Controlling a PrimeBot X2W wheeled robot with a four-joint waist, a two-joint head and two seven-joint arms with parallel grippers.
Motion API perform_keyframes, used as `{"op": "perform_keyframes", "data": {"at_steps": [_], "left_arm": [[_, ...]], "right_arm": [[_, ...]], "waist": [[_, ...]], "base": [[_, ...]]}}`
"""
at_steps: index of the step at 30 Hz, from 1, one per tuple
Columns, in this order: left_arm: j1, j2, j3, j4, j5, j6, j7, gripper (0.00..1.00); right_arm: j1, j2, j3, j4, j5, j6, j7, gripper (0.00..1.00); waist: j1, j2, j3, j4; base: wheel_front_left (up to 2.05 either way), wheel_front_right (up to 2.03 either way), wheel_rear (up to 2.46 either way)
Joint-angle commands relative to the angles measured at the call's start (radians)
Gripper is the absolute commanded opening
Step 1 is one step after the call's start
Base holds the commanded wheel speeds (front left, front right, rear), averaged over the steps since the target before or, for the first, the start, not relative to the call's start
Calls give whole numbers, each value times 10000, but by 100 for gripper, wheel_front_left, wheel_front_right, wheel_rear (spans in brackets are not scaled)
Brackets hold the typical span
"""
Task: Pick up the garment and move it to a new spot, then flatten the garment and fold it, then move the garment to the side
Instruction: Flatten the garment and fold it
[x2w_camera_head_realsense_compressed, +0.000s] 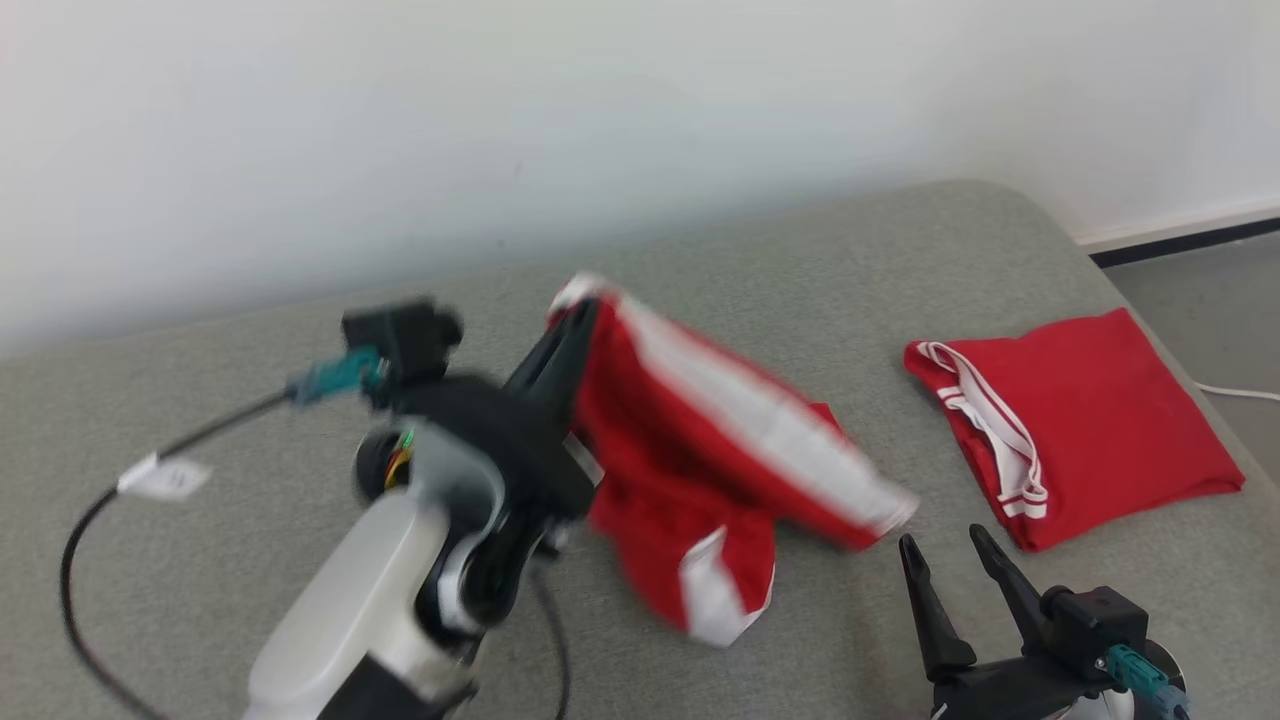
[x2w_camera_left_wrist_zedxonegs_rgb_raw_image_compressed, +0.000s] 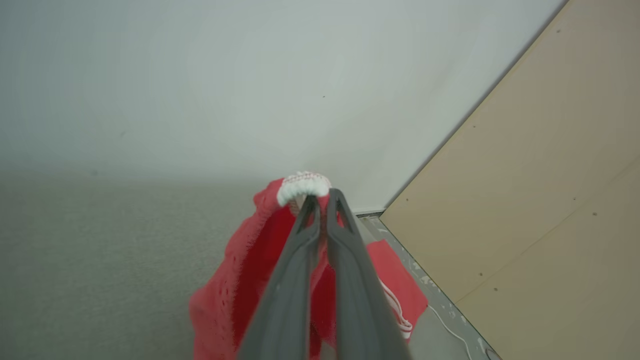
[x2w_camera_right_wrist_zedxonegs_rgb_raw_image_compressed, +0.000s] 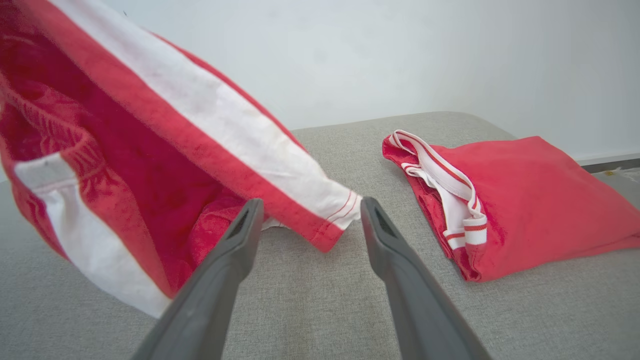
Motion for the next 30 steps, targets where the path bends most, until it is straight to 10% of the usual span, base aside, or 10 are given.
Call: {"op": "perform_keyframes", "data": {"at_steps": [1, 24, 25, 26, 30], "left_arm": [[658, 320, 2, 264, -49, 210, 21, 0], [3921, 1275, 578, 1946, -396, 481, -1261, 0], [3947, 1308, 545, 1964, -298, 482, -1368, 15], [3960, 1341, 499, 1976, -178, 480, -1487, 89], [4140, 1331, 494, 2012, -37, 402, -1906, 100]], "right_arm": [[54, 7, -32, -74, -35, -25, -15, 100], [154, -127, -32, -361, -21, -26, 233, 100], [169, -115, -40, -365, -30, -25, 238, 100], [183, -87, -42, -377, -51, -25, 247, 100], [209, -55, -76, -393, -62, -25, 231, 100]], "waist": [[1, -1, 22, 326], [1, -1, 14, 1033], [1, -1, 8, 1035], [1, -1, 1, 1034], [1, -1, -37, 1022]], "base": [[0, 0, 0], [0, 0, 0], [0, 0, 0], [0, 0, 0], [0, 0, 0]]}}
